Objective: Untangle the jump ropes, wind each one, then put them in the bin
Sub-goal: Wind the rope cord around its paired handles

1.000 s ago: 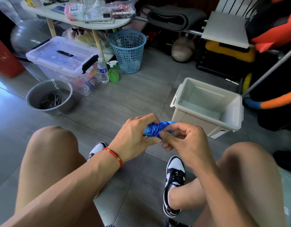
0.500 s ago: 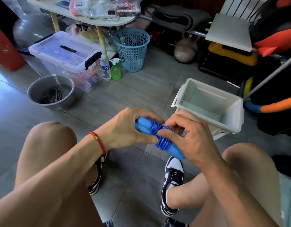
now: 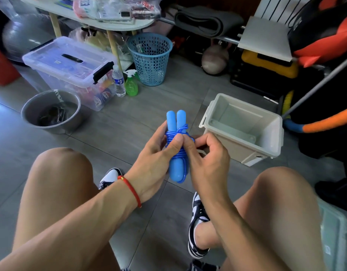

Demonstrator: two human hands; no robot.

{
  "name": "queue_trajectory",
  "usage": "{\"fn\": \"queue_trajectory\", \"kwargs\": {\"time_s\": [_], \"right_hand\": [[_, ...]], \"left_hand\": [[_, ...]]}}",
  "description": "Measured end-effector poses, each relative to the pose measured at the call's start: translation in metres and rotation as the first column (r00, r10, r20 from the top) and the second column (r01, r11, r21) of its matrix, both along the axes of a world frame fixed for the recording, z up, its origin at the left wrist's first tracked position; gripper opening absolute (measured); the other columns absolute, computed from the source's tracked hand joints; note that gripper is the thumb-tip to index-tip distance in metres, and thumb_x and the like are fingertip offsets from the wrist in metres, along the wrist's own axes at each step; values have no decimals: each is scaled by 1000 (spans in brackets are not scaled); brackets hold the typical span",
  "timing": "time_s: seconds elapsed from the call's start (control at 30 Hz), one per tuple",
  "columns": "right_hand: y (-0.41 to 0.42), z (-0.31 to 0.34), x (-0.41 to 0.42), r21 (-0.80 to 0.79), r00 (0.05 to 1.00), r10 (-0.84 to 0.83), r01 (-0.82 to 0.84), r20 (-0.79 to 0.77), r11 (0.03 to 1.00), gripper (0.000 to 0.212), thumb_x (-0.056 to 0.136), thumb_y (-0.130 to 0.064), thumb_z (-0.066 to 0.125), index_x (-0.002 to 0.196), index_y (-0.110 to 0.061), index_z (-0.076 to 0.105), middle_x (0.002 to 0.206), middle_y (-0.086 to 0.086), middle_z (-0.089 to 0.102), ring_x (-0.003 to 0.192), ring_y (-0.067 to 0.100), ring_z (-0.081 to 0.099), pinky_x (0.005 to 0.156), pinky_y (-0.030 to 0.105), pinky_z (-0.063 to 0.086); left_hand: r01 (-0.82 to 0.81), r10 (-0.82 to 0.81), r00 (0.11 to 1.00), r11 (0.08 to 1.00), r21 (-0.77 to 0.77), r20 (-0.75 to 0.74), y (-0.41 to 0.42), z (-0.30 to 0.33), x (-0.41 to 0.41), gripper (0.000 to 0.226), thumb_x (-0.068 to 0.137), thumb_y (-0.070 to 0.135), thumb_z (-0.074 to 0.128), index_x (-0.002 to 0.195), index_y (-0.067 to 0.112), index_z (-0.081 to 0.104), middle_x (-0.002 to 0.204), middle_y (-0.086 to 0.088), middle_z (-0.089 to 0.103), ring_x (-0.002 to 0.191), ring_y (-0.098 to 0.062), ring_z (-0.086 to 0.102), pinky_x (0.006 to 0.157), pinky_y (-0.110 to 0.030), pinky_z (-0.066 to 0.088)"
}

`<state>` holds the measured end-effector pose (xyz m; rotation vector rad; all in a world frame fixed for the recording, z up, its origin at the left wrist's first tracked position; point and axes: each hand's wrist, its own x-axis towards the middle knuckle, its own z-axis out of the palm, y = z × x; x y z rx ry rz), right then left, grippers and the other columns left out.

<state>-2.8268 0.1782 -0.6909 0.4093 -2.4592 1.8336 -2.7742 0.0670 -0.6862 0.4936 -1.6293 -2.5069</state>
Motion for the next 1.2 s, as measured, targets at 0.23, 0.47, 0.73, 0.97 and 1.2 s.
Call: {"fn": "queue_trajectory", "kwargs": {"time_s": [0.23,0.47,0.73,0.97,1.2], "right_hand": [[19,1,-16,77,962,272,-270,-17,960,7,94,-19,72,90,-14,74,82,-8,75,78,12,73,76,38,59],[25,-6,-5,128,975,126,-103,-181,986,6,89,-20,77,87,-15,74,79,-9,71,74,8,70,70,24,57],[24,0,-6,-32,982,133,-138,-131,990,11,83,-6,81,91,-12,75,85,-2,72,76,10,71,72,17,54],[27,3,-7,-10,980,178,-180,-88,984,10,81,-7,83,83,-13,75,78,-4,71,72,11,71,70,22,57],[22,4,3,-166,994,85,-72,71,983,13,77,-5,85,87,-9,77,73,-1,74,65,11,70,65,17,53]], "left_hand": [[-95,98,995,975,-200,6,-9,0,-5,35,104,16,54,138,24,54,112,-12,70,91,-20,71,80,-35,59],[-9,19,1000,910,-415,18,-6,-5,-4,40,97,33,51,136,24,56,115,-12,70,104,-29,69,92,-41,58],[65,-43,997,883,-465,58,-8,-4,-1,50,96,34,51,145,22,50,123,-5,68,114,-31,65,101,-55,51],[144,-128,989,812,-566,67,-13,2,2,50,101,30,49,150,23,44,121,-1,69,104,-24,69,98,-51,54],[160,-167,985,779,-606,46,-16,6,6,46,106,22,50,151,21,43,112,-7,71,94,-26,72,93,-49,57]]}}
